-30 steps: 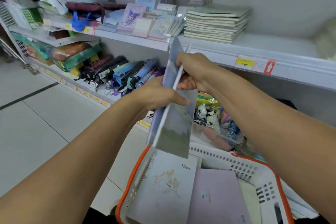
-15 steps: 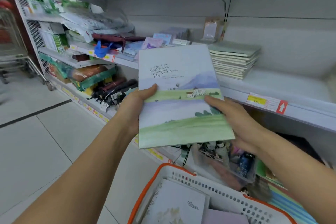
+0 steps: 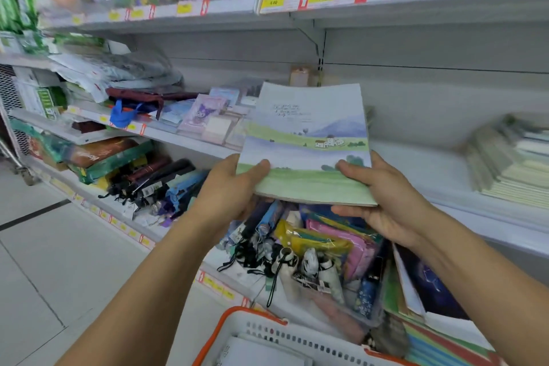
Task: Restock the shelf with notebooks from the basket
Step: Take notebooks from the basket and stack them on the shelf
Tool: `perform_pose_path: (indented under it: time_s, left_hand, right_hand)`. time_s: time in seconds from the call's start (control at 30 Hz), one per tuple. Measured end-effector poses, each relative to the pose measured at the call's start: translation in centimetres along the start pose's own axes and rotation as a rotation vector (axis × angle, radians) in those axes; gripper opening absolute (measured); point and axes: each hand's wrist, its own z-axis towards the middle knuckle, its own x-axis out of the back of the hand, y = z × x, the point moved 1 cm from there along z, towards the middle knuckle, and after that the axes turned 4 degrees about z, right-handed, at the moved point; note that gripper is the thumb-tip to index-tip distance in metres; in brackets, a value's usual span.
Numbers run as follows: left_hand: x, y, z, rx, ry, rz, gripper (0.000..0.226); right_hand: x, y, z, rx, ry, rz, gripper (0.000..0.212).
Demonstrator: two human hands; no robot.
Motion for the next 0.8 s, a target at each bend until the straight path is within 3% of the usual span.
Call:
perform_pose_path:
  time_s: [0.1,0.27,0.47,0.6,0.7,0.8]
  left_hand:
    - [-0.6,-0.5,0.6,0.021,0.075,-0.115,0.025]
    - [0.1,1.3,1.5,0.064,-0.009,-0.742,0.040]
    - [1.1,1.0,1.5,0.081,0.015,-0.685,0.041]
    - [1.1,0.4,1.6,0.092,-0.031,-0.603,0.039]
    - [1.0,0.1,1.7,0.104,-0.041,-0.569,0.036]
    - [0.9,-0.3,1.7,0.106,-0.044,-0.519,0.034]
  right_hand:
    - [0.4,0.4,0.3,-0.060,0.019,0.001,0.032]
    - [0.8,-3.0,5.0,-0.039,0.100,0.210,0.025]
    - [1.1,-6.5,14.2,-0.099,0.272,0.137,0.027]
    - [1.9,-6.7,16.1,-0.052,0.379,-0.195,0.016]
    - [3.0,-6.3,15.9,-0.059,0.361,-0.632,0.067]
    - [4.1,-5.8,16.0,0.028,0.363,-0.889,0.079]
